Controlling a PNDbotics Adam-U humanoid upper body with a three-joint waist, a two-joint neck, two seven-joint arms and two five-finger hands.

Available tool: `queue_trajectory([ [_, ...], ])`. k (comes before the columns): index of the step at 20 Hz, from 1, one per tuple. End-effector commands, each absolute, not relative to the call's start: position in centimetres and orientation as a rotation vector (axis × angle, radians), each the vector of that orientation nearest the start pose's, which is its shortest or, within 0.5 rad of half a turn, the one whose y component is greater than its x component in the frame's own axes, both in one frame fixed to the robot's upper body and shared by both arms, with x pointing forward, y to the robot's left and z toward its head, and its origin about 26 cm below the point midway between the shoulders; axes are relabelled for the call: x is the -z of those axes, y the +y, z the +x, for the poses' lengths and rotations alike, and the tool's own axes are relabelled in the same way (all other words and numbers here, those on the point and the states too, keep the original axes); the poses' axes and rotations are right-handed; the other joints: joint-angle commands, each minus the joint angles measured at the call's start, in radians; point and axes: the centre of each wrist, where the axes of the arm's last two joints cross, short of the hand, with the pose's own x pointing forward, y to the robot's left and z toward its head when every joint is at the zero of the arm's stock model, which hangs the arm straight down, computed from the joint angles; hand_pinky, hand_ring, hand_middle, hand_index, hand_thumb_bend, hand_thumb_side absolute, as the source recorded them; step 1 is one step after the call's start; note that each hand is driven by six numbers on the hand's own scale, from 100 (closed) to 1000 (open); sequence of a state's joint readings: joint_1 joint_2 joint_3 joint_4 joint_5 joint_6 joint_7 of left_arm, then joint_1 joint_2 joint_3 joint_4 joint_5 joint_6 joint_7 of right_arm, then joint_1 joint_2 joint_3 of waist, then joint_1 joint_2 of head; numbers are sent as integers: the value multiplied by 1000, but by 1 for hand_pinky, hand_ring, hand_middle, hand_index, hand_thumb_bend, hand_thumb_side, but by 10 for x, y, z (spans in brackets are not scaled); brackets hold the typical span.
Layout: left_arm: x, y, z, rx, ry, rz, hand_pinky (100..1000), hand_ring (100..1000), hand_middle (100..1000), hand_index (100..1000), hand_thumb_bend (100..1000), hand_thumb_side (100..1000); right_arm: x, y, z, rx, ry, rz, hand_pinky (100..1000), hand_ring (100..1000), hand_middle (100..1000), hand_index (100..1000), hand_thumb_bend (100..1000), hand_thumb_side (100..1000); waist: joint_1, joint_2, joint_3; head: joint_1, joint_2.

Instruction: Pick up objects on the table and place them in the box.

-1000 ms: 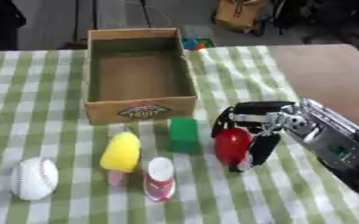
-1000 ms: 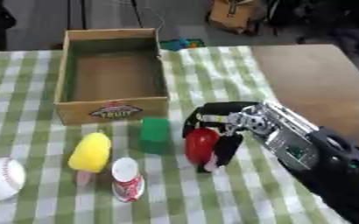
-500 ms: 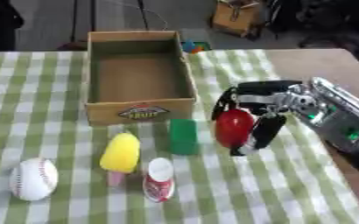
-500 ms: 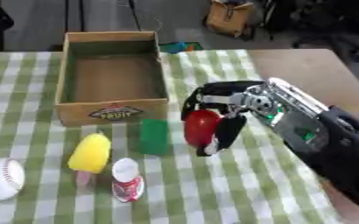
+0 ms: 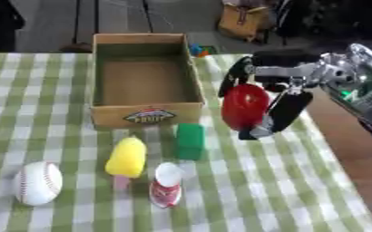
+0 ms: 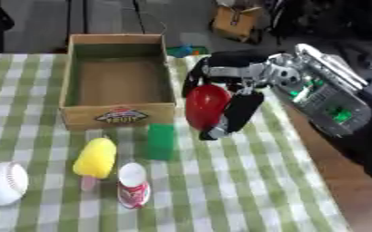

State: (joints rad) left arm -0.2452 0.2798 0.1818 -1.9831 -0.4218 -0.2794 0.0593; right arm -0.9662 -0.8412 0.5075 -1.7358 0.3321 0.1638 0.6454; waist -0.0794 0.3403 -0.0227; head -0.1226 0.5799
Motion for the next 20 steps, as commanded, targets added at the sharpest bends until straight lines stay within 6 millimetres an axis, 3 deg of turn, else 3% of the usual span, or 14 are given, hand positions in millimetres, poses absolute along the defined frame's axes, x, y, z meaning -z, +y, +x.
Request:
queue_trajectory([
  [1,-197,306,291,502,-2442,794,761,639,597,676,100,927,-350,-212,347,-1809,-1588,-748,100,475,486,533,168,215,1,-27,1,-1,6],
  [2,-197,306,291,502,-2442,794,762,639,597,676,100,986,-351,-212,348,-1806,-1591,-747,100,475,478,532,100,796,1,-27,1,-1,6],
  [3,-197,305,291,507,-2442,790,762,639,597,676,100,927,-358,-208,349,-1795,-1619,-760,100,473,477,531,172,231,0,-29,7,-6,7],
  [9,-197,303,292,526,-2446,763,762,639,598,676,100,925,-384,-186,365,-1765,-1702,-812,100,470,473,525,185,246,-4,-33,31,-26,9],
  [14,-199,299,293,548,-2462,730,762,639,598,676,100,924,-393,-179,407,-1645,-1681,-827,100,468,471,521,193,246,-6,-30,61,-56,16],
  [15,-199,298,293,552,-2464,725,763,639,598,676,100,924,-394,-179,414,-1630,-1680,-829,100,465,470,520,130,297,-7,-29,66,-60,17],
  [16,-200,297,294,557,-2468,719,763,639,598,676,100,924,-395,-178,420,-1612,-1681,-828,100,465,470,520,196,246,-9,-27,72,-66,16],
  [20,-203,294,295,578,-2484,693,763,639,599,677,100,923,-394,-173,444,-1541,-1679,-827,100,461,467,518,201,244,-15,-19,101,-89,4],
])
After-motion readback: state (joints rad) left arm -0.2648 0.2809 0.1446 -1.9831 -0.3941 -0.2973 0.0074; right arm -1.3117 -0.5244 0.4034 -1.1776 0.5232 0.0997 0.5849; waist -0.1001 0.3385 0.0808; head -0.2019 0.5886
